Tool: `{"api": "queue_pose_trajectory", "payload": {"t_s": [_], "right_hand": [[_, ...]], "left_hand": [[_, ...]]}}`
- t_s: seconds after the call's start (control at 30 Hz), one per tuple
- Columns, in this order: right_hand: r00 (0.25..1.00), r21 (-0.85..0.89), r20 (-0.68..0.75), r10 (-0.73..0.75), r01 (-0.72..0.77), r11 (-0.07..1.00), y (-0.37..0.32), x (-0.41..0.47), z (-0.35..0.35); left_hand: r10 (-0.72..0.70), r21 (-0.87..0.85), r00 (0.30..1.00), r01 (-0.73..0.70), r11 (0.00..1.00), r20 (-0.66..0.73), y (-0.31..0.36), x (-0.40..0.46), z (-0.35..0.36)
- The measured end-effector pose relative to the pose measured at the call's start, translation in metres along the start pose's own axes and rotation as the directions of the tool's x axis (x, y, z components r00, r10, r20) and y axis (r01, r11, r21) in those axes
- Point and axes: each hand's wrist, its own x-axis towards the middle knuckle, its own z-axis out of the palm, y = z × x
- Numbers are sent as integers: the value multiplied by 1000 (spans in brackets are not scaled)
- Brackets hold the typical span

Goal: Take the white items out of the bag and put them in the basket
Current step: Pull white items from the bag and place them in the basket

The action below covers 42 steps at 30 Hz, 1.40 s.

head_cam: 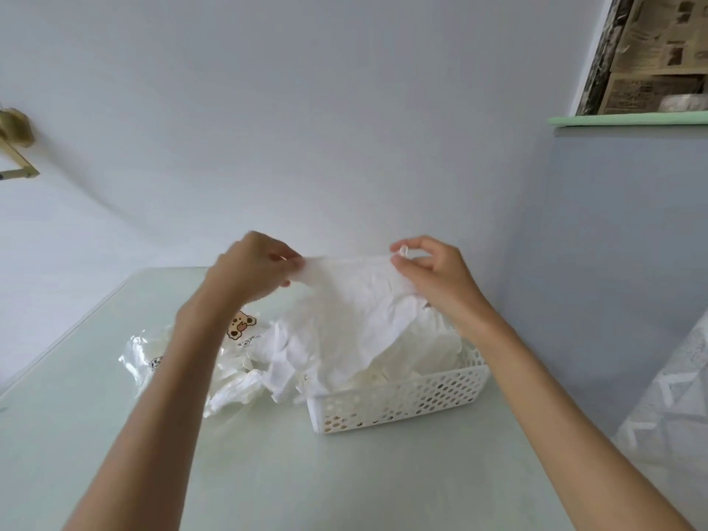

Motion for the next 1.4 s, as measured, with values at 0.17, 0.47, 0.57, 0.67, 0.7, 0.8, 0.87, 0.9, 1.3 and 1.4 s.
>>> {"api": "queue_pose_trajectory", "payload": {"t_s": [0.17,0.47,0.57,0.67,0.7,0.8,0.87,0.9,1.3,1.4], "right_hand": [[981,-197,-61,183,-192,961,77,19,-11],[993,-655,-115,41,-107,748,124,28,-20],[997,-738,-82,4,-64,672,127,30,-19],[999,-820,22,-26,33,571,124,29,-14],[997,-849,80,-15,76,523,124,29,-13],[984,-906,177,18,156,393,122,27,-11],[983,-916,181,38,154,370,120,27,-13],[982,-914,184,45,154,376,120,26,-13],[823,-533,521,226,107,839,93,-4,13],[688,-727,486,539,-24,687,114,3,-9]], "left_hand": [[-67,204,991,42,978,118,-5,49,75],[27,299,999,-20,954,-20,4,71,128],[226,322,963,-169,931,-147,5,54,136],[400,350,916,-368,861,-22,9,26,152],[386,369,917,-395,841,100,6,21,156],[198,430,870,-407,806,452,-15,13,156],[128,427,837,-396,813,532,-27,10,150],[120,421,836,-387,820,535,-30,8,147],[-29,513,830,-316,798,557,-28,-6,138],[-110,544,815,-273,793,569,-32,-4,137]]}}
